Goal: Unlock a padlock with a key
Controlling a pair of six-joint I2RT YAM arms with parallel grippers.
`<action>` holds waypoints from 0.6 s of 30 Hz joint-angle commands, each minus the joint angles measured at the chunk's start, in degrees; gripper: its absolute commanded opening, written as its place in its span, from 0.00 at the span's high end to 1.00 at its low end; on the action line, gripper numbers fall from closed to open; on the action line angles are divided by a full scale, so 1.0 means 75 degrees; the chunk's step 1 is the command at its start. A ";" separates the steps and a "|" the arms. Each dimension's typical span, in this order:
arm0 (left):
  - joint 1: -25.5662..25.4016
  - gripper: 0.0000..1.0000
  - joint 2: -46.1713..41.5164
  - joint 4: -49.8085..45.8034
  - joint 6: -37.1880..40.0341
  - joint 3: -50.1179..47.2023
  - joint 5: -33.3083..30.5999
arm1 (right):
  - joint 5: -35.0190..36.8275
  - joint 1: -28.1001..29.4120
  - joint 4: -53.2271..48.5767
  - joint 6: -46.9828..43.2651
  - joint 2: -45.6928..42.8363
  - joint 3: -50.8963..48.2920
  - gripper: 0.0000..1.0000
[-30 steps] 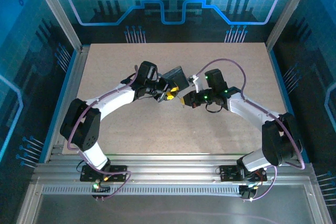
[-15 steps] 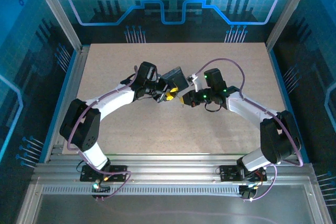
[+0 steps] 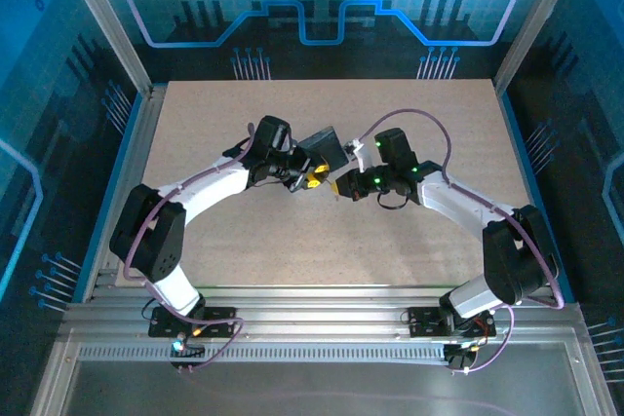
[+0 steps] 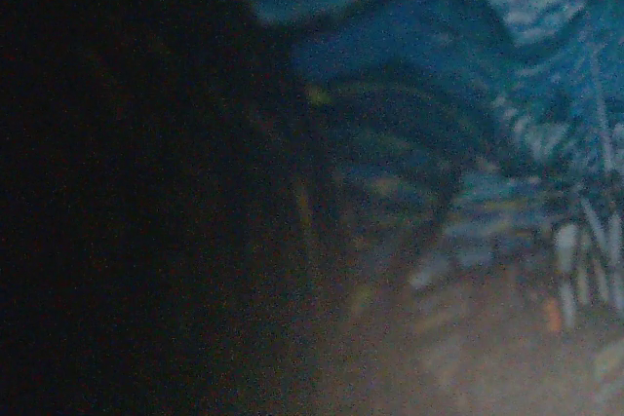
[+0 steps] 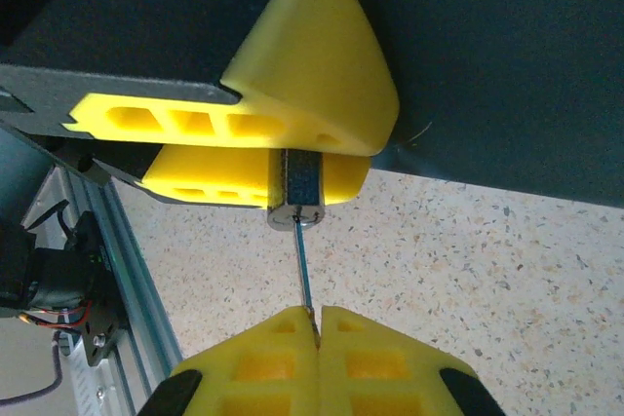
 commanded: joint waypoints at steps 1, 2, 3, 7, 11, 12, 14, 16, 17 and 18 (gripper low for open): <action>-0.0049 1.00 -0.0410 0.0069 0.0217 0.0127 0.0165 | 0.0148 0.0099 0.0215 -0.0067 -0.0127 0.0153 1.00; -0.0046 1.00 -0.0422 0.0068 0.0223 0.0121 0.0163 | 0.0162 0.0116 0.0219 -0.0064 -0.0097 0.0191 1.00; -0.0039 1.00 -0.0435 0.0044 0.0232 0.0127 0.0164 | 0.0152 0.0128 0.0245 -0.0055 -0.0057 0.0221 1.00; -0.0044 1.00 -0.0469 -0.0019 0.0273 0.0124 0.0186 | 0.0226 0.0220 0.0346 -0.0073 0.0044 0.0306 1.00; -0.0044 1.00 -0.0482 -0.0082 0.0323 0.0110 0.0201 | 0.0405 0.0280 0.0446 -0.0020 0.0106 0.0354 1.00; -0.0049 1.00 -0.0482 -0.0096 0.0316 0.0115 0.0204 | 0.0494 0.0297 0.0448 -0.0020 0.0103 0.0370 1.00; -0.0061 1.00 -0.0476 -0.0131 0.0340 0.0099 0.0187 | 0.0636 0.0337 0.0510 -0.0011 0.0057 0.0357 1.00; -0.0060 1.00 -0.0472 -0.0224 0.0394 0.0114 0.0163 | 0.0811 0.0383 0.0552 -0.0039 -0.0022 0.0343 1.00; -0.0059 1.00 -0.0470 -0.0238 0.0409 0.0115 0.0184 | 0.0960 0.0425 0.0564 -0.0079 -0.0070 0.0332 1.00; -0.0068 1.00 -0.0459 -0.0255 0.0417 0.0132 0.0213 | 0.1074 0.0470 0.0543 -0.0131 -0.0100 0.0350 1.00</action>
